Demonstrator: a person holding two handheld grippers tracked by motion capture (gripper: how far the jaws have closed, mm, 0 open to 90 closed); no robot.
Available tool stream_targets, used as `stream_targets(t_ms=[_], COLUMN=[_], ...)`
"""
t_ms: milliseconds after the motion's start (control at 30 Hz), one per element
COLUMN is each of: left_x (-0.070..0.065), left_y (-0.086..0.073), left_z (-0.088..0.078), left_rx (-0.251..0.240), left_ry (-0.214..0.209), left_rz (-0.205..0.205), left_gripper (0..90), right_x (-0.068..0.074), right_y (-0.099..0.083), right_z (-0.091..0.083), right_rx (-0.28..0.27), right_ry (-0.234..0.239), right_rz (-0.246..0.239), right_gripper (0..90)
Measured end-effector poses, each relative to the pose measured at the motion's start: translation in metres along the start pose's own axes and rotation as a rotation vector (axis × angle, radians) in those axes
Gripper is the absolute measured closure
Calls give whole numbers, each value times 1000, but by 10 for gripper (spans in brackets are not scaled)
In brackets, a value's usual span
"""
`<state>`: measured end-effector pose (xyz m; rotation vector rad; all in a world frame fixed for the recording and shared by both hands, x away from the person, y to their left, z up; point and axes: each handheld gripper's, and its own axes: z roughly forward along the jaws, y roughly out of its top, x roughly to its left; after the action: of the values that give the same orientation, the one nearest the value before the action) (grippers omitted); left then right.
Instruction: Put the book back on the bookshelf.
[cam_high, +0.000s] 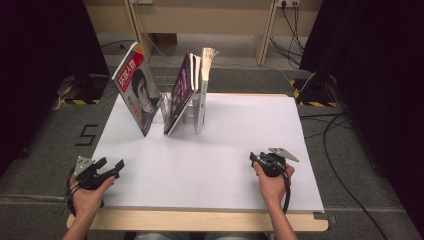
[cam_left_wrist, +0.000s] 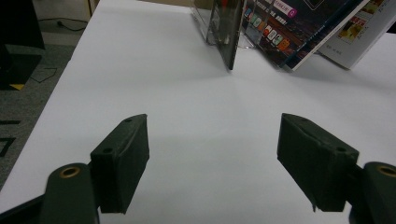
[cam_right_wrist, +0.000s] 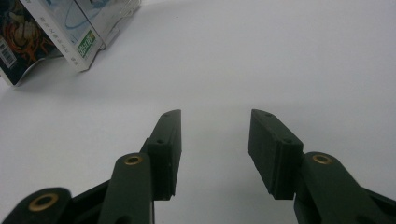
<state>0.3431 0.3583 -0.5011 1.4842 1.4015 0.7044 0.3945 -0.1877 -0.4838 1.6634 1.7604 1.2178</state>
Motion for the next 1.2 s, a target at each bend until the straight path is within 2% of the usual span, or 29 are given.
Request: stream_targets(t_ms=[233,567,767,1000,1100,1200], left_x=[-1,-1,0,0,0,0], left_y=[0,0,0,0,-1,-1], left_z=[0,0,0,0,0,0], left_rx=[0,-2,-2,-2,-3,-2], left_ry=[4,-2,1,6,4,1], left_rz=[11,4,0,-1,0,-1], left_gripper=[247,251,251,252,252,252], right_x=[1,3,3,1,1,2], right_y=[0,-1,0,1,1,1], right_z=[0,2,1,0,0,0], right_rx=[2,5,5,1,-6,-3], right_ry=[1,3,3,4,4,2], right_rz=[3,-11,9,9,-8,-3], right_gripper=[549,549,549,549,549,549])
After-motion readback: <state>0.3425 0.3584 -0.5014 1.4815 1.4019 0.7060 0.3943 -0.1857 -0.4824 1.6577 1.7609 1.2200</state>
